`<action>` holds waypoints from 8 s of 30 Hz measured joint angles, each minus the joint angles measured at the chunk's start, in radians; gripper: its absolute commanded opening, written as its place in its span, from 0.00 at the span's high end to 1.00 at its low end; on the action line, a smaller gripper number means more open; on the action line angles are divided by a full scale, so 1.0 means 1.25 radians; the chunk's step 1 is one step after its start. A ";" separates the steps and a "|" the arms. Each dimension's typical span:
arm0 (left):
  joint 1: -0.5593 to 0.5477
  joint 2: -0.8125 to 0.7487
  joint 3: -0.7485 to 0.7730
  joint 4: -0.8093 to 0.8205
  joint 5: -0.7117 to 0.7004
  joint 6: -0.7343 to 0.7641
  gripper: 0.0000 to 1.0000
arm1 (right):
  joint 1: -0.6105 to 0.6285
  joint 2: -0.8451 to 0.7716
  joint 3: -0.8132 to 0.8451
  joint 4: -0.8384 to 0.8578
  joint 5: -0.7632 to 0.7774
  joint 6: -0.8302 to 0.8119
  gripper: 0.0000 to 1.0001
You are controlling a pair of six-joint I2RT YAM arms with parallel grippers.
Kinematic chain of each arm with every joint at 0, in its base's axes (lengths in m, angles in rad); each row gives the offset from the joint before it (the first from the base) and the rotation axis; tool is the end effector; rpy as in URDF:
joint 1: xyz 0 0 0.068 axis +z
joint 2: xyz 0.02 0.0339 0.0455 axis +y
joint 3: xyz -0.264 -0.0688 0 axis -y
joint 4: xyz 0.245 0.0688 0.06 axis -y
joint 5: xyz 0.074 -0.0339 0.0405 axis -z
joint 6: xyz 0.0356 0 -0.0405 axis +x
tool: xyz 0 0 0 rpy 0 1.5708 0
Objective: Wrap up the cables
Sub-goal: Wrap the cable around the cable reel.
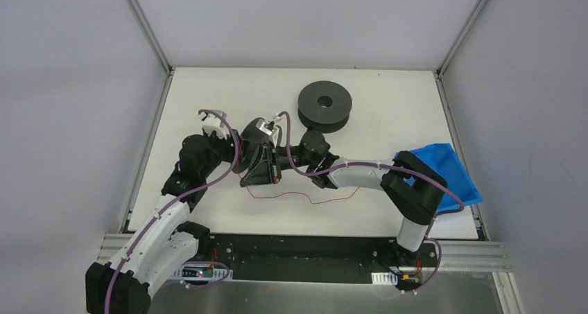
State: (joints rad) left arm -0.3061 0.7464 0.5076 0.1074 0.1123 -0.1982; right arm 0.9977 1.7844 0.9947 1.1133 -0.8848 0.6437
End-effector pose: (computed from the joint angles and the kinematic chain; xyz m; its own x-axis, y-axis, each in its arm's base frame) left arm 0.1770 -0.0601 0.2788 -0.2023 -0.1413 -0.9691 0.3728 0.9039 -0.2096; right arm 0.1843 0.3364 0.2705 -0.4203 0.0499 -0.9060 -0.8474 -0.3787 0.3722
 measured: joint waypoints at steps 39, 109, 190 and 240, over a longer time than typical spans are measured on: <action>0.000 0.031 0.103 -0.244 0.107 0.176 1.00 | -0.305 -0.195 -0.037 -0.541 0.216 -0.425 1.00; 0.011 0.030 0.437 -0.579 -0.094 -0.129 1.00 | -0.197 -0.219 -0.407 -0.471 0.443 -0.311 0.43; 0.079 0.098 0.351 -0.486 0.275 -0.049 1.00 | -0.246 -0.171 -0.073 -0.730 0.247 -0.552 0.92; 0.142 0.049 0.366 -0.473 -0.159 -0.444 1.00 | 0.132 -0.097 -0.412 -0.248 0.521 -0.396 1.00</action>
State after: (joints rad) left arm -0.1291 0.8082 0.9646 -0.4835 -0.0868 -0.7536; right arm 1.1629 1.6630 0.4801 0.8028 -0.2333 0.1486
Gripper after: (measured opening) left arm 0.018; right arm 0.038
